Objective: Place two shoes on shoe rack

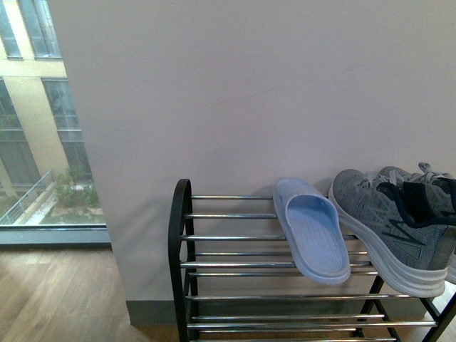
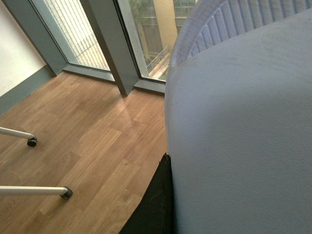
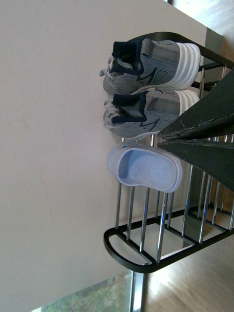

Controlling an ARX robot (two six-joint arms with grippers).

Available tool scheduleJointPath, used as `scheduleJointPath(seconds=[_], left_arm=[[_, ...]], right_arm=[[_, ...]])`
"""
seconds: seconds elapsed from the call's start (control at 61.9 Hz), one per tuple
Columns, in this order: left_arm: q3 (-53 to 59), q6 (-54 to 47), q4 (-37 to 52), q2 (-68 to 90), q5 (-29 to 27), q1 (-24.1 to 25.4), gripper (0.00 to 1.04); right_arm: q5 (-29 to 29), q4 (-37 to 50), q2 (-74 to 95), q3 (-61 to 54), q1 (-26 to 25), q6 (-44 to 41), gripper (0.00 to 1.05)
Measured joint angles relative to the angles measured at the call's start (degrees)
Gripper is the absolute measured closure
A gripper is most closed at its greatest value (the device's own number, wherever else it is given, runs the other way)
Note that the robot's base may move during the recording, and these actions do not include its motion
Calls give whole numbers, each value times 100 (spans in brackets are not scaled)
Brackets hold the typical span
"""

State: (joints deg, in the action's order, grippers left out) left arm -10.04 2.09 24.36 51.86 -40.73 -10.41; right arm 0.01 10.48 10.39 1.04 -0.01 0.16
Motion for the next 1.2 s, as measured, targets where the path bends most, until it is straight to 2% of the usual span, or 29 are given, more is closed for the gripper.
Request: scheduleJointPath(seconds=[0.048, 0.145, 0.436, 0.533, 0.566, 0.646, 0.679, 0.743, 0.97, 1.002, 1.034, 1.067, 1.196], left_arm=[[0, 0, 0, 0, 0, 0, 103], [0, 0, 0, 0, 0, 0, 103], [0, 0, 0, 0, 0, 0, 103], [0, 0, 0, 0, 0, 0, 103], [0, 0, 0, 0, 0, 0, 103], [0, 0, 0, 0, 0, 0, 103], [0, 0, 0, 0, 0, 0, 103], [0, 0, 0, 0, 0, 0, 103], [2, 0, 0, 0, -15, 7, 103], [-2, 87, -63, -22, 131, 28, 103], [-94, 404, -466, -81, 796, 31, 103], [-225, 656, -649, -9, 1228, -50, 103], [-1034, 1427, -1095, 831, 1950, -343, 103]], right_arm=[[0, -133, -129, 2, 0, 2, 103], [7, -955, -791, 2, 0, 2, 103], [0, -1029, -1001, 2, 0, -2, 102], [0, -1029, -1001, 2, 0, -2, 89], [0, -1029, -1003, 2, 0, -2, 80], [0, -1029, -1003, 2, 0, -2, 67], [0, -1029, -1001, 2, 0, -2, 59], [0, -1029, -1005, 2, 0, -2, 50], [-22, -1029, -1005, 2, 0, 0, 8], [-9, -1029, -1008, 2, 0, -2, 9], [22, -1029, -1012, 2, 0, -2, 9], [37, -1032, -1012, 2, 0, -2, 9], [31, -1032, -1012, 2, 0, -2, 9]])
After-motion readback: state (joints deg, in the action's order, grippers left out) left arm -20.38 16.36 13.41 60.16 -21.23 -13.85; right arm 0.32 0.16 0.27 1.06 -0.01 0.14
